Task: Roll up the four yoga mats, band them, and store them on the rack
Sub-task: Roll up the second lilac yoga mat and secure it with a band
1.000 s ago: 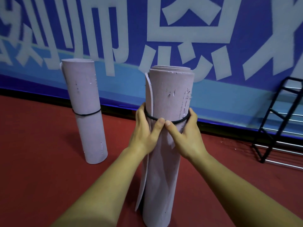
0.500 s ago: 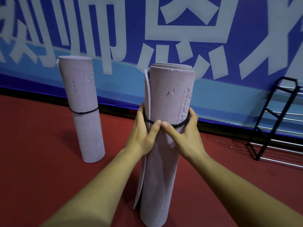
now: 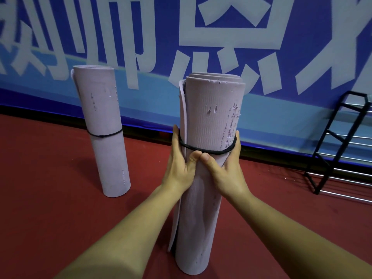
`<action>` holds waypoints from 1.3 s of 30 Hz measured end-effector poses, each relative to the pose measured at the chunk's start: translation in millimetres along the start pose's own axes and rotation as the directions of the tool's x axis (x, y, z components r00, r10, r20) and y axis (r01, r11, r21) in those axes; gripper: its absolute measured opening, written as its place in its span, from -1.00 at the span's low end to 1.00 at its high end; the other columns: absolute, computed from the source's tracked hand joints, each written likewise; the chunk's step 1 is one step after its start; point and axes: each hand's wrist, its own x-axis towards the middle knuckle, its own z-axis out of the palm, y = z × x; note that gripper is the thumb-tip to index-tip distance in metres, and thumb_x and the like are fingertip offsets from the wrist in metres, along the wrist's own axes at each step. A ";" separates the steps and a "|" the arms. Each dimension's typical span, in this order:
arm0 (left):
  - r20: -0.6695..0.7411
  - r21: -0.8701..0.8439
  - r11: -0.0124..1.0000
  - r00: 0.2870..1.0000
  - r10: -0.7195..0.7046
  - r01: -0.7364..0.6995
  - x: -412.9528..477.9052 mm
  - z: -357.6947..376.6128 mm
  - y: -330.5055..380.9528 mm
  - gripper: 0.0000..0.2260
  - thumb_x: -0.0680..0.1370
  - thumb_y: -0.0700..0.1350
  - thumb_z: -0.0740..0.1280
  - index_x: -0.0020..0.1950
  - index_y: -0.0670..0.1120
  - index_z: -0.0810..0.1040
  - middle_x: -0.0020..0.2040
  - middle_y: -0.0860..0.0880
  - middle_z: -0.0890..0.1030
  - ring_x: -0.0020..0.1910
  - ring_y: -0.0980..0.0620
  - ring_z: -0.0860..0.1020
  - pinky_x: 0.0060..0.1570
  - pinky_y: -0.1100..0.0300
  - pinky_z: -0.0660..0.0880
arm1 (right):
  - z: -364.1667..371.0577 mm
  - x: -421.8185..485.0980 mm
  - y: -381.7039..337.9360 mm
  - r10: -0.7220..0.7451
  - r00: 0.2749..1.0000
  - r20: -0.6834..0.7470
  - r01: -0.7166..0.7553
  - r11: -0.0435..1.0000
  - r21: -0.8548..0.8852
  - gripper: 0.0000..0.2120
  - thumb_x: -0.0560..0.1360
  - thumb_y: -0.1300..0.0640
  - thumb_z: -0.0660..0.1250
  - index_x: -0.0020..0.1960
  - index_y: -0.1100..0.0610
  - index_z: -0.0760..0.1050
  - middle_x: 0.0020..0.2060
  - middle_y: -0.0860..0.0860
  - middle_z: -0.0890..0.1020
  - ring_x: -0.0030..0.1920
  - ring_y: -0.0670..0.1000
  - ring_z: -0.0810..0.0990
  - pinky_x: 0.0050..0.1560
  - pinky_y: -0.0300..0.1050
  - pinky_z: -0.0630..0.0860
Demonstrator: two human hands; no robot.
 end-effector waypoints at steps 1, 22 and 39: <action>0.007 0.012 1.000 1.000 0.005 -0.005 0.6 0.4 0.6 -0.07 0.36 0.62 0.08 0.55 0.23 -0.19 0.62 -0.08 0.22 0.56 -0.02 0.27 0.47 -0.08 0.32 | 1.1 0.4 0.7 -0.007 1.000 -0.011 0.007 1.000 -0.018 0.23 0.26 -0.42 0.47 0.66 -0.05 -0.16 0.61 -0.07 0.18 0.59 -0.09 0.19 0.57 0.13 0.25; -0.076 0.007 0.998 0.995 0.061 -0.061 3.2 8.6 5.8 -0.14 0.48 0.29 0.22 0.61 -0.21 0.11 0.54 -0.15 0.24 0.55 -0.01 0.23 0.52 0.08 0.20 | -1.7 -2.3 8.1 0.006 0.989 -0.148 -0.006 1.000 0.005 0.17 0.28 -0.39 0.46 0.64 -0.04 -0.12 0.56 -0.03 0.29 0.52 -0.10 0.32 0.53 0.05 0.32; 0.008 0.247 0.969 1.000 0.026 -0.027 -8.2 9.0 -19.7 -0.16 0.52 0.36 0.06 0.64 -0.13 0.05 0.61 -0.10 0.15 0.55 0.06 0.16 0.38 0.42 0.08 | -8.9 -11.2 19.9 0.031 0.997 -0.068 -0.040 0.991 -0.131 0.10 0.32 -0.48 0.41 0.64 -0.10 -0.03 0.57 -0.12 0.29 0.54 -0.11 0.30 0.51 0.07 0.34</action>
